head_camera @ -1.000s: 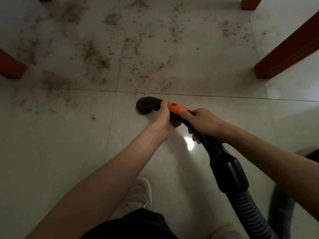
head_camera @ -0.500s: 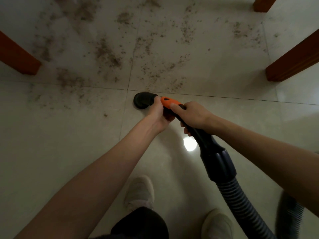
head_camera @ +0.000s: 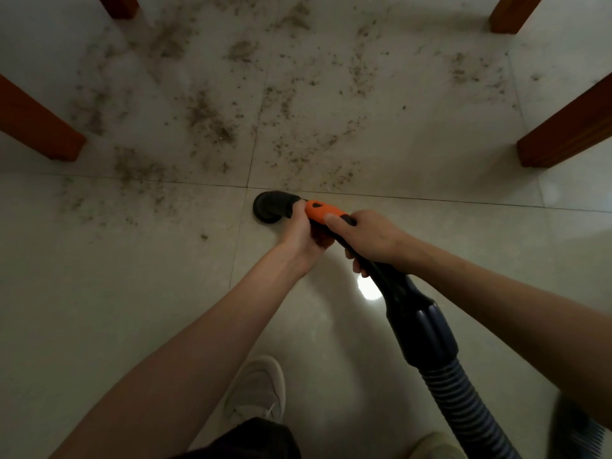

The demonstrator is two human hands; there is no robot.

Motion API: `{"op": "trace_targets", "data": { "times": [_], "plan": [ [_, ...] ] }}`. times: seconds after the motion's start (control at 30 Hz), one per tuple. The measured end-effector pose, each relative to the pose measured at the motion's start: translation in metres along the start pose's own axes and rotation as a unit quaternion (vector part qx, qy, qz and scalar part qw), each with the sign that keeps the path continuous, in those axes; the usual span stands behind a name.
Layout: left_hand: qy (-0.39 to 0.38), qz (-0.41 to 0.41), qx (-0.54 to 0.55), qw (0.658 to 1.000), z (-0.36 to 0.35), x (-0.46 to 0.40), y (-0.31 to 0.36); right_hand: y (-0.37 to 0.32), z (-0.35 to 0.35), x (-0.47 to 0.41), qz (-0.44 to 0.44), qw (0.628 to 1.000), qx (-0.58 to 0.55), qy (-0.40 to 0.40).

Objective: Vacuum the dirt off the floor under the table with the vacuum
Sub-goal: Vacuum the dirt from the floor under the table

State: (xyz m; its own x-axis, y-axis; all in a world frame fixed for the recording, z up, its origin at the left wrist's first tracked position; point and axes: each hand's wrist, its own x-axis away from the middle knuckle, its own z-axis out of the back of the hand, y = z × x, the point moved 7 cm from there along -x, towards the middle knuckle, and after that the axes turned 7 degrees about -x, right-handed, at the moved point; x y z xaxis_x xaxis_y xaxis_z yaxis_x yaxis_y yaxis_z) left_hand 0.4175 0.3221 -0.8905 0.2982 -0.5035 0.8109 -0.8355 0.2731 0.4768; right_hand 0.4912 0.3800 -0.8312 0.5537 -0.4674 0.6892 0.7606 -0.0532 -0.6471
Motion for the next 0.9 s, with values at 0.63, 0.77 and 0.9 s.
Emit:
{"op": "trace_targets", "data": {
  "times": [0.63, 0.77, 0.9],
  "plan": [
    [0.001, 0.014, -0.028, 1.000, -0.016, -0.009, 0.006, -0.001, 0.007, -0.003, 0.010, 0.995, 0.064, 0.069],
    [-0.009, 0.027, -0.032, 0.999, -0.021, -0.008, 0.001, 0.008, 0.012, -0.001, 0.017, 0.993, 0.074, 0.086],
    [-0.025, 0.047, -0.072, 0.996, -0.037, -0.009, -0.006, 0.021, 0.028, 0.003, 0.008, 0.991, 0.070, 0.116]
  ]
}}
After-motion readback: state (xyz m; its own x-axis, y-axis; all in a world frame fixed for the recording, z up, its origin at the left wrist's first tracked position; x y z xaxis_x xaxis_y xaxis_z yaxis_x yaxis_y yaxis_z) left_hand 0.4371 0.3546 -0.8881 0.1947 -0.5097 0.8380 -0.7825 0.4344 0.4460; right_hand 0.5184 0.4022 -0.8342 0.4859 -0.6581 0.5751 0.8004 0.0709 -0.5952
